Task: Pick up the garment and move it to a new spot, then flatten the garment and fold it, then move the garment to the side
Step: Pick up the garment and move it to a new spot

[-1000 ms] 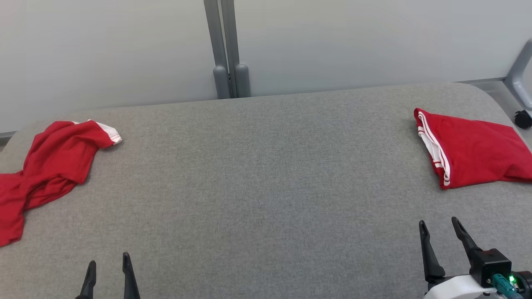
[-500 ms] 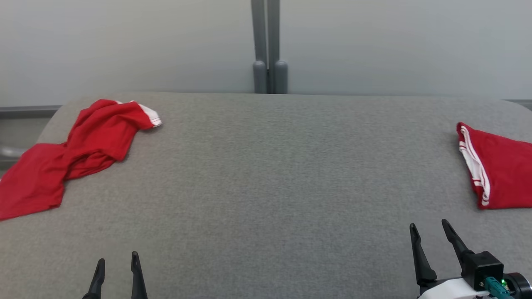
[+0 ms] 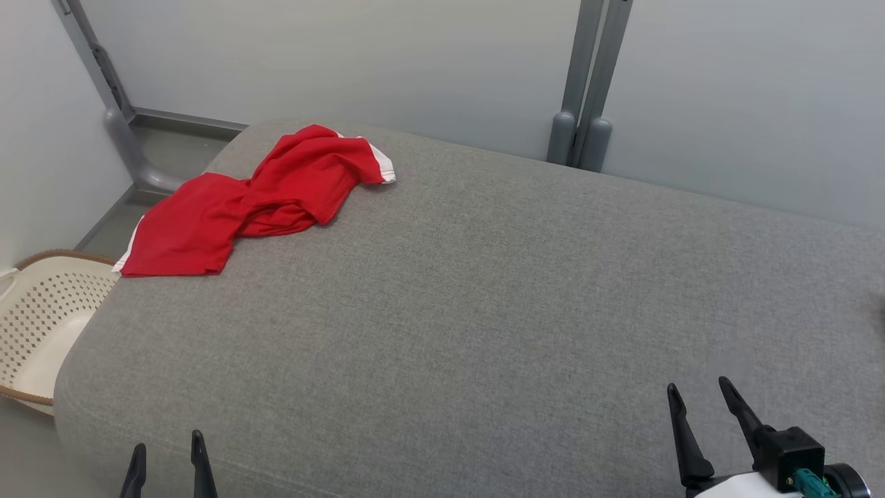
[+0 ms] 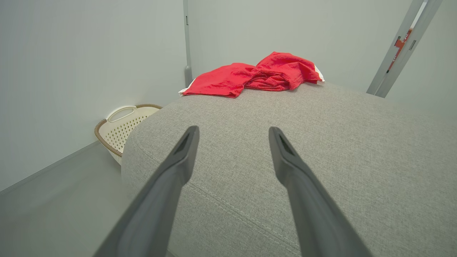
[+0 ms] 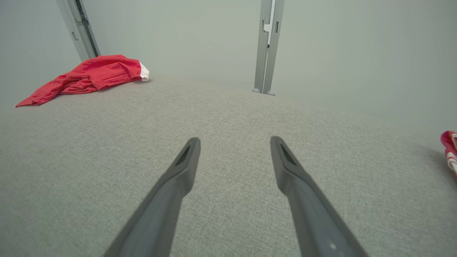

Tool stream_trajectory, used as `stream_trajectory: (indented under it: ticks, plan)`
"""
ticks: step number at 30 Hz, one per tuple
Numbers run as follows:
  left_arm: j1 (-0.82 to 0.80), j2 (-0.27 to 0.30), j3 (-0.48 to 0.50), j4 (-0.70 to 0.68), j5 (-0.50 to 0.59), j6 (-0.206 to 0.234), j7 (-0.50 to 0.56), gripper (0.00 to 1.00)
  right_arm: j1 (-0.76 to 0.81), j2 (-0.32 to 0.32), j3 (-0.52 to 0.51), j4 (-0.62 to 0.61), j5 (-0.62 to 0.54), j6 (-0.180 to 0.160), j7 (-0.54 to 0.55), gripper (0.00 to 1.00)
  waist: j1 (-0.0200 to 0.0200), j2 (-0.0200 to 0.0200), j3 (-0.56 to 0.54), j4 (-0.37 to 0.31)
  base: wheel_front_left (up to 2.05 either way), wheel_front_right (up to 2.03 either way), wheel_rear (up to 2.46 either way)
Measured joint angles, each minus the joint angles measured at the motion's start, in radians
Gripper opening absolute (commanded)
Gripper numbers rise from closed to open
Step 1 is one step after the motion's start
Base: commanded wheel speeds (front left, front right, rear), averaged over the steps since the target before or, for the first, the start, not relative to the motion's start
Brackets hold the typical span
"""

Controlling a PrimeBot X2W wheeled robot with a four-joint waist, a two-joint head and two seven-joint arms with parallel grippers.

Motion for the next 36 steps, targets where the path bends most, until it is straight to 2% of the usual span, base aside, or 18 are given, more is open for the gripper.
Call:
stream_trajectory:
  ticks: [4,8,13,18,23,27,33,36]
  plan:
    - [-0.021,0.0,-0.016,-0.003,-0.012,-0.012,0.0,1.0,0.004,0.0,-0.007,-0.005,-0.008,0.0,0.0,1.0,0.0,0.0,0.016,-0.001,0.0,0.0,0.0]
    - [-0.138,0.001,-0.066,0.059,-0.05,-0.039,0.0,1.0,-0.051,-0.018,-0.022,-0.031,-0.029,0.0,0.0,1.0,0.0,0.0,0.063,-0.004,0.0,0.0,0.0]
    - [-0.397,0.001,-0.1,0.178,-0.115,-0.065,0.0,1.0,-0.151,-0.091,-0.043,-0.086,-0.041,0.0,0.0,1.0,0.0,0.0,0.155,-0.006,0.0,0.0,0.0]
    - [-0.664,0.023,-0.113,0.332,-0.179,-0.086,0.069,1.0,-0.223,-0.145,-0.09,-0.128,-0.043,0.0,0.0,1.0,0.0001,0.0,0.29,-0.01,0.0,0.0,0.0]
    - [-0.921,0.075,-0.103,0.472,-0.26,-0.095,0.173,1.0,-0.282,-0.181,-0.101,-0.156,-0.041,0.0,0.0,1.0,0.0001,0.0,0.453,-0.029,0.0,0.0,0.0]
    - [-1.083,0.139,-0.071,0.596,-0.31,-0.097,0.255,1.0,-0.297,-0.196,-0.102,-0.173,-0.034,0.0,0.0,1.0,0.0002,0.0,0.569,-0.05,0.0,0.0,0.0]
    - [-1.242,0.243,0.008,0.768,-0.361,-0.054,0.315,1.0,-0.316,-0.208,-0.079,-0.227,-0.021,0.001,-0.009,1.0,0.0001,-0.0001,0.69,-0.093,0.0,0.0,0.0]
    - [-1.278,0.293,0.028,0.847,-0.373,-0.051,0.347,1.0,-0.327,-0.21,-0.066,-0.252,-0.016,0.001,-0.012,1.0,0.0001,-0.0001,0.722,-0.126,0.0,0.0,0.0]
